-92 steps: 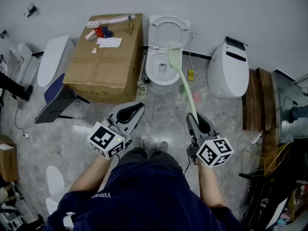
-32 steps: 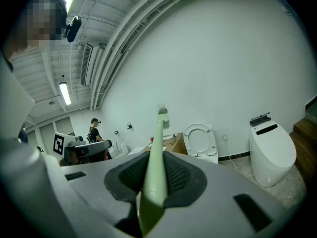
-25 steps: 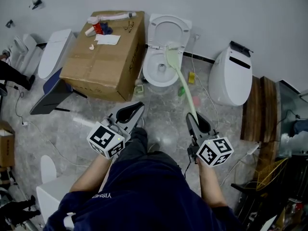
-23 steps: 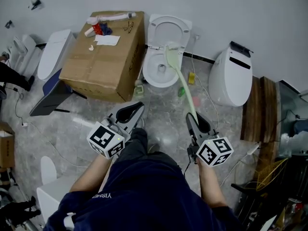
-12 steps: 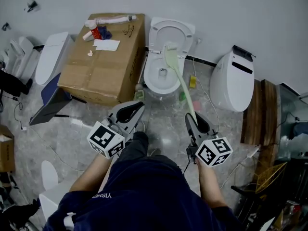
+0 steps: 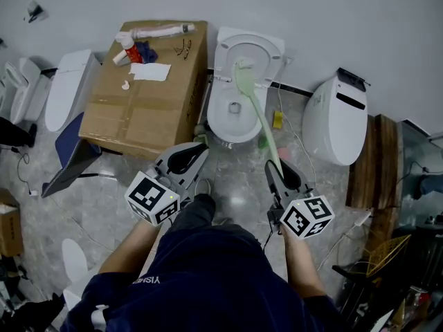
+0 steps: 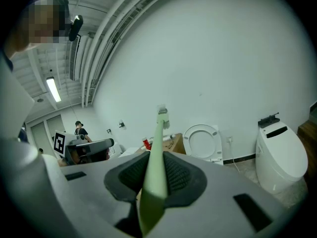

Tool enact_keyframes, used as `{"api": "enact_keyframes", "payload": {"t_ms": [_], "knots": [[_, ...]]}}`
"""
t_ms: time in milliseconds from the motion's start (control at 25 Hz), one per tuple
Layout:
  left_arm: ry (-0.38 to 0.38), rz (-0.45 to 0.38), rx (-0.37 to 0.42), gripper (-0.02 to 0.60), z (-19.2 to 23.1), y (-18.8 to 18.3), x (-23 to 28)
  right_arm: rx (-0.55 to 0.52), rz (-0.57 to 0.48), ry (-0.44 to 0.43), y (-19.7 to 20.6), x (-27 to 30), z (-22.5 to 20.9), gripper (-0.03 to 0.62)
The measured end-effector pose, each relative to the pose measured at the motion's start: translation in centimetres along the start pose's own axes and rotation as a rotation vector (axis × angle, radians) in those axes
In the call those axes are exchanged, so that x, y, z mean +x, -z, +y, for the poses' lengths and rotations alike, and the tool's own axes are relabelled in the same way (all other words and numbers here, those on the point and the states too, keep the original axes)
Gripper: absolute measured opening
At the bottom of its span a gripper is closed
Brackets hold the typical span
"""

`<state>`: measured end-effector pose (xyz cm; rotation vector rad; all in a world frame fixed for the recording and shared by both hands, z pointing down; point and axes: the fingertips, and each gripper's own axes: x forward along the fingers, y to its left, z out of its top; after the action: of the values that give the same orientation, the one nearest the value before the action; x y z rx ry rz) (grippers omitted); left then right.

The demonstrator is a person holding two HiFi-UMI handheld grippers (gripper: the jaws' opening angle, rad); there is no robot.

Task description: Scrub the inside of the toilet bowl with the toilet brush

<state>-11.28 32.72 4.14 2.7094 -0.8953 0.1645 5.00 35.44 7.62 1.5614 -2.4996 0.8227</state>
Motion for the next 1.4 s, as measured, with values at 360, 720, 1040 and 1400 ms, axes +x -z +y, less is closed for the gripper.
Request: {"api": "enact_keyframes", "payload": {"t_ms": [360, 720, 1040, 1400], "knots": [[0.025, 0.003, -0.001, 0.044, 4.5, -1.6, 1.6, 0.006, -0.001, 0.021, -1.9, 4.2, 0.0, 0.086], [0.041, 0.005, -0.002, 0.044, 8.7, -2.5, 2.2, 0.006, -0.003, 0.033, -3.2, 8.3, 0.4, 0.086], [0.044, 0.004, 0.010, 0.044, 11.7, -3.3, 3.0, -0.001, -0.008, 0.039, -4.5, 11.2, 0.4, 0.086], [0.047, 0.003, 0.015, 0.044, 13.4, -4.0, 4.0, -0.004, -0.012, 0.038, -5.5, 13.0, 0.0, 0.086]]}}
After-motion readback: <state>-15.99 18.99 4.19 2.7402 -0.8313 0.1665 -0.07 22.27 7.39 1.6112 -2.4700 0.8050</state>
